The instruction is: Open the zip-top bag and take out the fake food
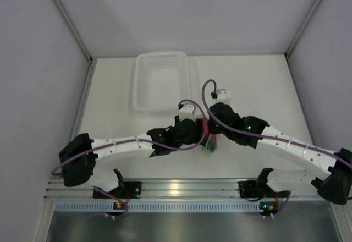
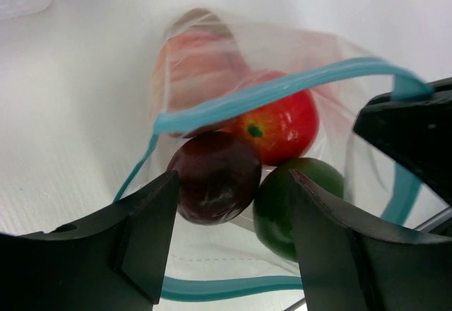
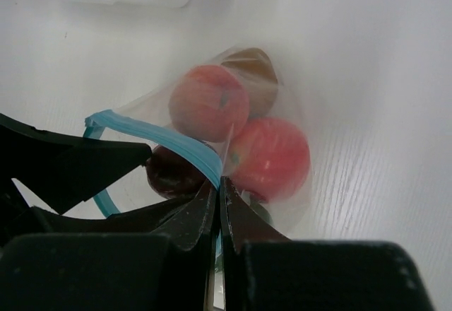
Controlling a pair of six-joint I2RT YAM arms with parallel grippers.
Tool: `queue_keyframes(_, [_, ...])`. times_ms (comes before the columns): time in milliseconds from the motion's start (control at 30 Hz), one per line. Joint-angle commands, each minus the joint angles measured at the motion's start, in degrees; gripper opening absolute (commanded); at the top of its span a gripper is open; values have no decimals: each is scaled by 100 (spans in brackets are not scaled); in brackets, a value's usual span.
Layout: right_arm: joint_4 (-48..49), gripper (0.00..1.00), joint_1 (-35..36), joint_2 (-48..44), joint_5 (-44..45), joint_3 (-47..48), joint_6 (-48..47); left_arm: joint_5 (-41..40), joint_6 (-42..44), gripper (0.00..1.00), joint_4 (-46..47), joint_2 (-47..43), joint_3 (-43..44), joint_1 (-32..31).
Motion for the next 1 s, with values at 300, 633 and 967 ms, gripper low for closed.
queue_keyframes(300, [132, 0, -255, -502, -821, 11, -465, 159, 126, 69, 475, 193, 6, -40])
queue_keyframes(633, [677, 0, -510, -731, -1648, -445, -483, 379, 328, 70, 448, 791, 270, -128])
queue_keyframes(967, [756, 0, -941, -1056, -1860, -798, -632, 1064, 469, 77, 387, 1186, 375, -198])
